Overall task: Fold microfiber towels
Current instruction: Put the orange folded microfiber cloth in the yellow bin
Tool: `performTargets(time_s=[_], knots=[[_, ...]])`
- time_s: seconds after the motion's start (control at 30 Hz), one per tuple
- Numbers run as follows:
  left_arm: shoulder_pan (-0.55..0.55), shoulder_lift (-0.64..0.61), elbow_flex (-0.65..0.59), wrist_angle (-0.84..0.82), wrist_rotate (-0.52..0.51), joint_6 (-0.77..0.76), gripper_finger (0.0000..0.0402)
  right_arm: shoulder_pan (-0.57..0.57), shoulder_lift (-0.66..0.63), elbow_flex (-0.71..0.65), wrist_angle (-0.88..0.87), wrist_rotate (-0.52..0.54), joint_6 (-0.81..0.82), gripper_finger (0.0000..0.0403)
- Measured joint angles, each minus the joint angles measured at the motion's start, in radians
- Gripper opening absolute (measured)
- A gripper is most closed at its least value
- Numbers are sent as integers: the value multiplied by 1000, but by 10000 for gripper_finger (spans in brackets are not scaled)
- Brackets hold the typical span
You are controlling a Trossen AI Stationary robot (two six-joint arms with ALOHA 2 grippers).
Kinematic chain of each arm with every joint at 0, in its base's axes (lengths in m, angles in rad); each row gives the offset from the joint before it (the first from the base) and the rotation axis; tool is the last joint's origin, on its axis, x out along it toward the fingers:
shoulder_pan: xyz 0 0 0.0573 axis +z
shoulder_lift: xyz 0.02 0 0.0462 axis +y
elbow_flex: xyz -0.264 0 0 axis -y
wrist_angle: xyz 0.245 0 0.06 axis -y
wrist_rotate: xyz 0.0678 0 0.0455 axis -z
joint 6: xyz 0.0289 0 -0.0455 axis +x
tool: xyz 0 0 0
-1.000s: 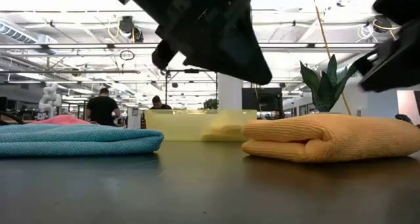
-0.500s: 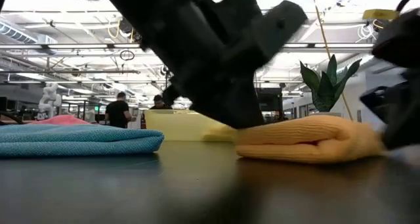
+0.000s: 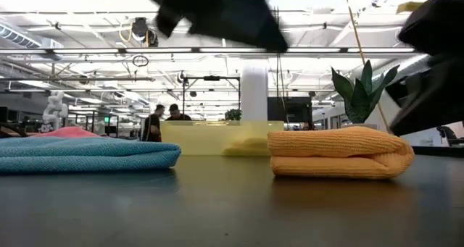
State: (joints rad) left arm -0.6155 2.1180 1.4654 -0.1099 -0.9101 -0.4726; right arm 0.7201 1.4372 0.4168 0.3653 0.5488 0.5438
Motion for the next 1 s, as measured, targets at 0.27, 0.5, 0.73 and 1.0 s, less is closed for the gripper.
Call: performTargets(time_s=[0.27,0.5,0.73,1.0], knots=[[26,5,0,190,383,474,68,159,-1,0,108,42,13,4],[52,33,-1,158,472,585,211,212,0,0,109,83,13,4],[55,57,0,105,363,615,260,219,0,0,119,83,16,4],[90,112,0,86,384,598,228,218,0,0,124,84,13,4]])
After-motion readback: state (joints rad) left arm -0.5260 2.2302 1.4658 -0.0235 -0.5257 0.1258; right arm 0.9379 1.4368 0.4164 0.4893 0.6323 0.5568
